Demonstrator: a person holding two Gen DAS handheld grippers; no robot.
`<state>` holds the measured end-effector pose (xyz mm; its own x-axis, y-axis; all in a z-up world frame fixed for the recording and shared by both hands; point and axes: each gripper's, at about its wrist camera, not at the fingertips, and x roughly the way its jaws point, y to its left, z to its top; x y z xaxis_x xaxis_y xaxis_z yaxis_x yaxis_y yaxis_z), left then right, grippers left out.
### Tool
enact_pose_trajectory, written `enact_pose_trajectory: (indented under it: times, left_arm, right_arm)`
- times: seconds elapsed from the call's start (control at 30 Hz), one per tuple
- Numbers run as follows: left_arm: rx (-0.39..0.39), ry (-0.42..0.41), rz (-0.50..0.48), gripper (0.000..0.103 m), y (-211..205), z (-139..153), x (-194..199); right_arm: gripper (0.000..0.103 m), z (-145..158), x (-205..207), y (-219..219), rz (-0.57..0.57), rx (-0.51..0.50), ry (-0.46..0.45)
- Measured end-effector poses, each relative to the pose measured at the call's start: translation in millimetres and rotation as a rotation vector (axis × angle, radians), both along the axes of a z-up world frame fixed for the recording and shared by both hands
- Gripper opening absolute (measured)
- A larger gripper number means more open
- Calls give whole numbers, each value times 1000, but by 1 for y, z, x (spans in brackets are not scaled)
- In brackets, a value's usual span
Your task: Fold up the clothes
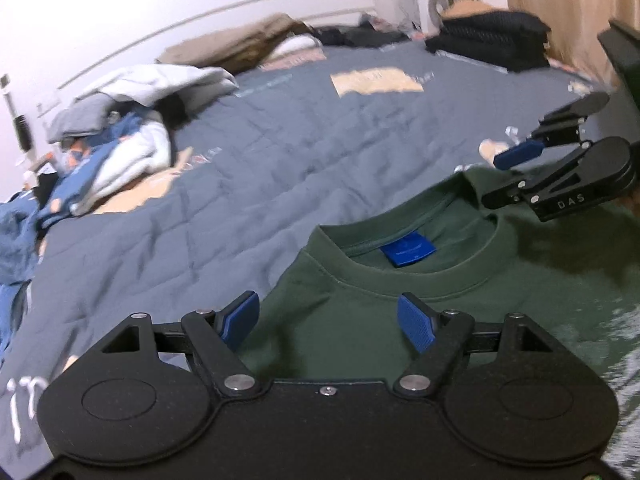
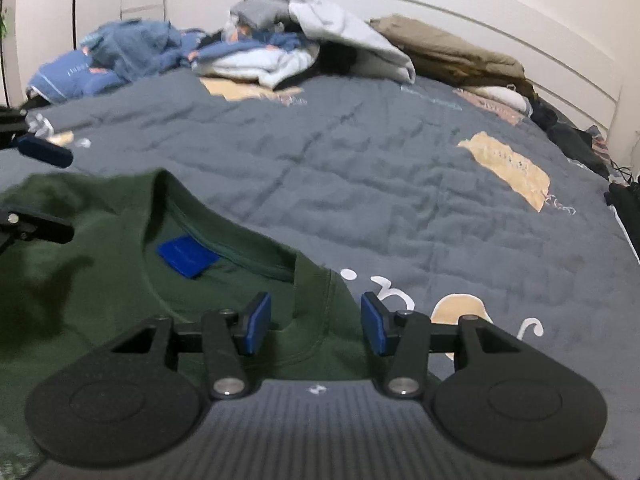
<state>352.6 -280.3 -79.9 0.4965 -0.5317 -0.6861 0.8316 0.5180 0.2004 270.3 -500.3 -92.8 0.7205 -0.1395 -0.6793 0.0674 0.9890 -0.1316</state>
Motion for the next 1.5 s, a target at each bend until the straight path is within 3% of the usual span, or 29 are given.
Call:
enact_pose_trajectory:
  times: [0.1, 0.13, 0.17, 0.2, 0.23, 0.27, 0.3, 0.37, 0.4, 0.57, 0.73, 0.87, 1.0, 1.03, 1.1, 1.13, 1.37, 1.5]
  left_arm:
    - [34, 14, 12, 75, -10, -15, 19]
    - [36, 26, 12, 75, -12, -19, 25]
    - [30, 52, 3, 68, -14, -22, 31]
    - [24, 81, -8, 53, -15, -25, 36]
    - [16, 102, -17, 45, -15, -27, 38]
    - [8, 111, -21, 29, -15, -28, 39]
    - [0, 118, -24, 18, -14, -29, 40]
    - [-29, 112, -24, 6, -11, -28, 41]
    - [-54, 105, -15, 6, -9, -25, 42]
    - [-155, 71, 23, 5, -10, -5, 51]
    - [-196, 38, 53, 5, -30, 9, 66]
    - [-184, 29, 111, 8, -29, 3, 68]
    - [-169, 21, 170, 33, -27, -3, 71]
    - [-166, 19, 185, 33, -27, -5, 71]
    - [-182, 14, 189, 40, -1, 7, 57]
    - [-191, 11, 190, 40, 12, 14, 49]
    - [-302, 37, 198, 51, 110, 67, -66]
    - [-366, 76, 206, 60, 148, 85, -145]
  right_arm:
    - [48, -10, 14, -7, -28, 35, 26]
    - [43, -12, 17, -11, -38, 54, 27]
    - [40, -13, 18, -14, -52, 75, 26]
    - [27, -15, 20, -18, -66, 96, 25]
    - [18, -16, 21, -22, -81, 116, 24]
    - [17, -17, 23, -26, -96, 134, 21]
    - [16, -18, 24, -30, -107, 159, 12]
    - [14, -19, 23, -36, -132, 197, -15]
    - [13, -18, 23, -39, -147, 215, -32]
    - [12, -6, 24, -68, -241, 407, -111]
    - [12, 6, 37, -92, -304, 489, -148]
    - [12, 7, 57, -91, -321, 436, -183]
    - [17, -2, 66, -75, -286, 279, -111]
    - [25, 1, 60, -70, -265, 239, -110]
    - [39, 18, 26, -66, -249, 252, -139]
    - [41, 26, 9, -64, -240, 258, -154]
    - [49, 83, -109, -47, -185, 301, -252]
    - [53, 73, -183, -22, -233, 326, -235]
